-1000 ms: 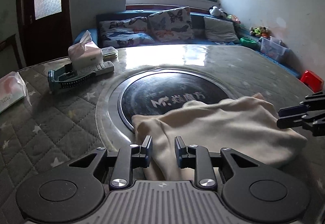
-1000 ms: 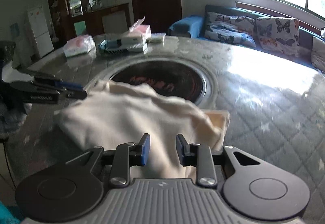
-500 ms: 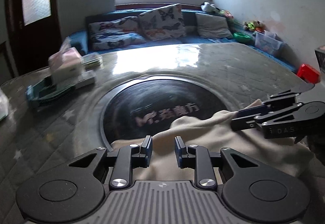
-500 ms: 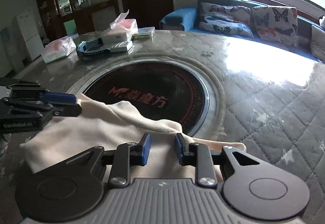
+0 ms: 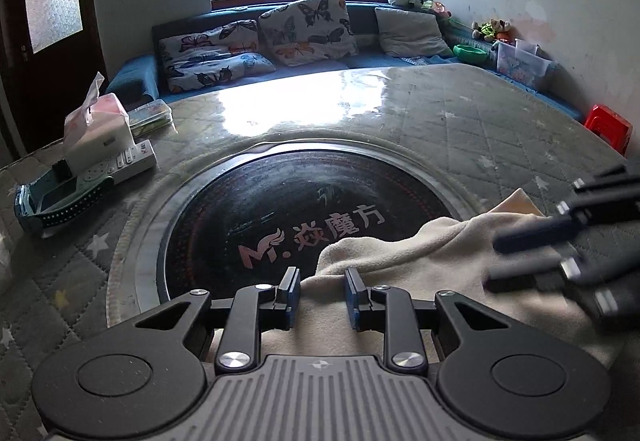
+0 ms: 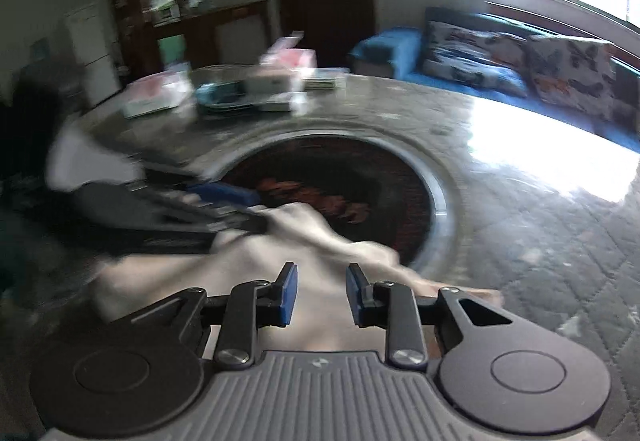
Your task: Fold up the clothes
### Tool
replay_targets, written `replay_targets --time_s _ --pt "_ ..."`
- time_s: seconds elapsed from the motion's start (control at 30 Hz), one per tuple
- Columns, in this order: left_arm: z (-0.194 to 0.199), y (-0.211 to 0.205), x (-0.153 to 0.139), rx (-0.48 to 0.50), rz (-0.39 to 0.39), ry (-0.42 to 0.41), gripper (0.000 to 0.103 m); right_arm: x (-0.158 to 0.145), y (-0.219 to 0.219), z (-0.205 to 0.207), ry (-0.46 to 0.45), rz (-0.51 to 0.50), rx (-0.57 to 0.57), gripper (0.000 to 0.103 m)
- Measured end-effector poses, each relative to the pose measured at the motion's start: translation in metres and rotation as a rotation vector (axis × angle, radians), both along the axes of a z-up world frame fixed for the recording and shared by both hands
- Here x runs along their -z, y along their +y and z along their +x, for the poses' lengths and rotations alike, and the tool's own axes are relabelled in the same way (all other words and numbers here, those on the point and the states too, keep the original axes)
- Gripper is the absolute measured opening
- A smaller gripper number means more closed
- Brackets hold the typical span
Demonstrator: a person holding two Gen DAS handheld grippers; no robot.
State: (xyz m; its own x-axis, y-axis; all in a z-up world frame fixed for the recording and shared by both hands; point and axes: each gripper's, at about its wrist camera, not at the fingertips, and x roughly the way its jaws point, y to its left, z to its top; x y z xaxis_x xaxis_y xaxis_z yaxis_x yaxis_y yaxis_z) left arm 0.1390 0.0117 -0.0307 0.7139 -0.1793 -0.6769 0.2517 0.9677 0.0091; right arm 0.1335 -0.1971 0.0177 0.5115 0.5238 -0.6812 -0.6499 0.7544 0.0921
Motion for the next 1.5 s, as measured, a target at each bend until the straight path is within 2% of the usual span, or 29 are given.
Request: replay_targets --time_s 0.23,0.4,0.5,0.7,0.9,1.17,1.4,1.5 --pt "-0.004 -0.001 -0.002 -0.007 0.011 -0.013 0.028 0.004 0.026 -0.054 -0.019 -0.056 -0.174 0.026" --pt "-0.031 0.001 -0.015 0.005 -0.007 -0.054 0.027 0.005 0.03 -0.076 -0.019 -0.072 -0.218 0.026" --pt "-0.056 0.002 -0.021 0.028 -0.019 -0.071 0.027 0.0 0.019 -0.081 -0.025 -0.051 -0.185 0.026" --pt "-0.105 0.001 -0.019 0.057 -0.022 -0.092 0.027 -0.002 -0.019 -0.085 -0.017 -0.041 -0.045 0.026" --pt "-0.125 0.0 -0.01 0.058 -0.014 -0.088 0.027 0.009 -0.05 -0.087 0.033 -0.068 0.038 0.026" --pt "-0.129 -0.001 -0.006 0.049 -0.019 -0.079 0.027 -0.008 -0.029 -0.06 -0.041 -0.006 0.016 0.026" --pt "-0.13 0.001 -0.004 0.05 -0.029 -0.074 0.027 0.017 -0.009 -0.019 -0.013 -0.04 0.045 0.027" --pt "-0.131 0.002 -0.003 0.051 -0.036 -0.072 0.027 0.014 -0.013 -0.014 -0.02 -0.027 0.071 0.027"
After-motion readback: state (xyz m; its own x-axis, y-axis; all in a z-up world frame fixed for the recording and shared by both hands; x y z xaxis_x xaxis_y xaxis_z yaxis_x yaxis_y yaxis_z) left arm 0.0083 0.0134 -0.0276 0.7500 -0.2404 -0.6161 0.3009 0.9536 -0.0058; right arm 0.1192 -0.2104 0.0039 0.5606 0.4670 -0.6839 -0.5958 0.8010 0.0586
